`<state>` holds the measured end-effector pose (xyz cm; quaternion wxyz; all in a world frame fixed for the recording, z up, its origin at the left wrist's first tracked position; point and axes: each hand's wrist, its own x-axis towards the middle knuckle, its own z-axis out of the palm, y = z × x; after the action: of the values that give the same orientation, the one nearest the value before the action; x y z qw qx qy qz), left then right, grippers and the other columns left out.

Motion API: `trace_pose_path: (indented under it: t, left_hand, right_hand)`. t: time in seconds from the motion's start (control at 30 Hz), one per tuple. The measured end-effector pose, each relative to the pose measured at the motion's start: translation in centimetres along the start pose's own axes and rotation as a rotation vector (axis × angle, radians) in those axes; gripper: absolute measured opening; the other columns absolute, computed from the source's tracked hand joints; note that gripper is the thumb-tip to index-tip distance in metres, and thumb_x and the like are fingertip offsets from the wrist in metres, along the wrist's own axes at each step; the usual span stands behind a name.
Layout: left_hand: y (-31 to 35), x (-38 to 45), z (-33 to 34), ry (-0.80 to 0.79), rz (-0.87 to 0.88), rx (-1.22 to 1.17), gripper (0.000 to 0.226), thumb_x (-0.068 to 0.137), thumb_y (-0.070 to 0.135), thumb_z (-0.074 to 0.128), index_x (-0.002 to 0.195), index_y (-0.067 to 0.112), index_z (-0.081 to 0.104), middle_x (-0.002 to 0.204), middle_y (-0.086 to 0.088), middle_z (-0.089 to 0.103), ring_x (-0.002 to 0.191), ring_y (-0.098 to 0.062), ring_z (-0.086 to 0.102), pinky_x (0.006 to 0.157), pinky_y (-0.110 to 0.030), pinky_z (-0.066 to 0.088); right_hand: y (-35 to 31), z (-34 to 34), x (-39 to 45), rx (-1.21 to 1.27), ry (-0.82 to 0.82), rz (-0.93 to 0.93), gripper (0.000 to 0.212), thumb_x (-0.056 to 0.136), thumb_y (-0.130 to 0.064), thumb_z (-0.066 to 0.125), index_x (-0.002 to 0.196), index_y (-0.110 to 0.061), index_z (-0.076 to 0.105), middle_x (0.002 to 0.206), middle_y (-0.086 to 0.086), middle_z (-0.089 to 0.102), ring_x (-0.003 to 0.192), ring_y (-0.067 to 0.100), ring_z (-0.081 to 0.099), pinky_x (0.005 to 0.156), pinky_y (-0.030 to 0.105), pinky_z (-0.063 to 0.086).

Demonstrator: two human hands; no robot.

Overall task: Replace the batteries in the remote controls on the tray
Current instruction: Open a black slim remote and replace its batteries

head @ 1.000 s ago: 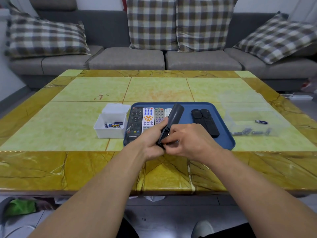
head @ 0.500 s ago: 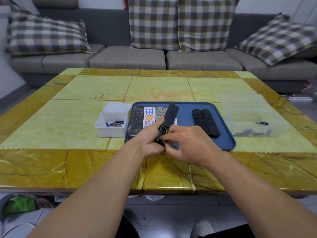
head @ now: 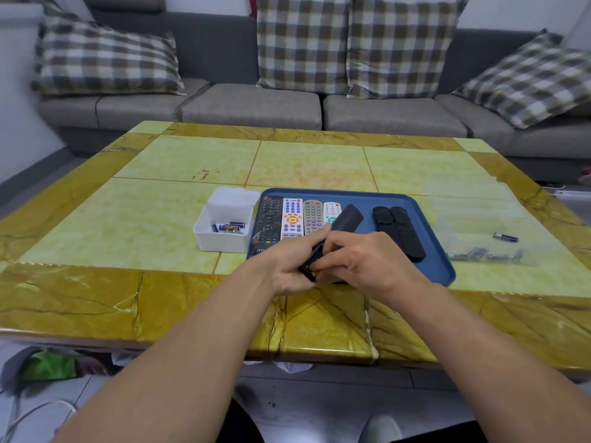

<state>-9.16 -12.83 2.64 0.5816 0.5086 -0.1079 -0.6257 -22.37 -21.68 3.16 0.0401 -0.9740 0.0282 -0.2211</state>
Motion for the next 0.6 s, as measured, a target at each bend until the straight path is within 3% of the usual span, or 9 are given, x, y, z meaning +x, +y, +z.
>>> trace_pose_path:
  t: [0.13,0.3,0.4,0.47,0.53,0.6]
  left_hand:
    - [-0.1,-0.1,-0.1,-0.001,-0.019,0.030,0.027,0.101,0.019,0.057,0.076,0.012,0.066,0.059,-0.006,0.060,0.043,-0.017,0.059,0.039,-0.023,0.050]
    - [0.2,-0.7,-0.2,-0.049,-0.044,0.020,0.027,0.102,0.030,0.056,0.084,0.010,0.061,0.059,-0.007,0.064,0.044,-0.019,0.062,0.039,-0.026,0.051]
    - [0.3,-0.7,-0.5,-0.058,-0.050,0.004,0.027,0.101,0.032,0.056,0.088,0.009,0.063,0.064,-0.008,0.066,0.049,-0.021,0.065,0.042,-0.031,0.056]
    - [0.3,-0.5,-0.8,-0.050,-0.039,-0.034,0.024,0.098,0.033,0.060,0.097,0.010,0.064,0.076,-0.012,0.066,0.062,-0.024,0.068,0.054,-0.040,0.062]
    - [0.3,-0.3,-1.2,-0.027,0.001,-0.047,0.028,0.095,0.035,0.063,0.108,0.011,0.065,0.096,-0.015,0.066,0.082,-0.028,0.069,0.075,-0.048,0.063]
    - [0.4,0.0,-1.5,0.057,0.067,-0.080,0.039,0.098,0.040,0.060,0.117,0.008,0.067,0.109,-0.015,0.066,0.093,-0.030,0.071,0.079,-0.045,0.063]
  right_hand:
    - [-0.4,0.4,0.7,0.013,-0.017,-0.009,0.014,0.077,-0.034,0.077,0.090,-0.040,0.080,0.089,-0.017,0.069,0.067,0.014,0.067,0.050,0.035,0.053]
    - [-0.2,0.6,0.7,0.063,-0.039,0.001,0.015,0.080,-0.031,0.076,0.094,-0.036,0.080,0.097,-0.018,0.076,0.083,0.011,0.072,0.060,0.038,0.057]
    - [-0.4,0.8,0.8,0.064,-0.008,0.022,0.015,0.084,-0.033,0.069,0.095,-0.035,0.080,0.094,-0.017,0.076,0.081,0.011,0.072,0.060,0.037,0.057]
    - [-0.6,0.9,0.6,0.046,0.090,0.020,0.019,0.089,-0.033,0.062,0.098,-0.031,0.078,0.092,-0.014,0.075,0.077,0.010,0.071,0.060,0.034,0.057]
    - [-1.2,0.7,0.4,0.197,0.257,0.154,0.016,0.091,-0.025,0.065,0.102,-0.028,0.077,0.094,-0.012,0.076,0.076,0.003,0.068,0.065,0.028,0.055]
    - [-2.1,0.0,1.0,0.609,0.396,0.477,0.011,0.094,-0.021,0.066,0.101,-0.028,0.071,0.095,-0.011,0.075,0.069,0.002,0.064,0.062,0.024,0.050]
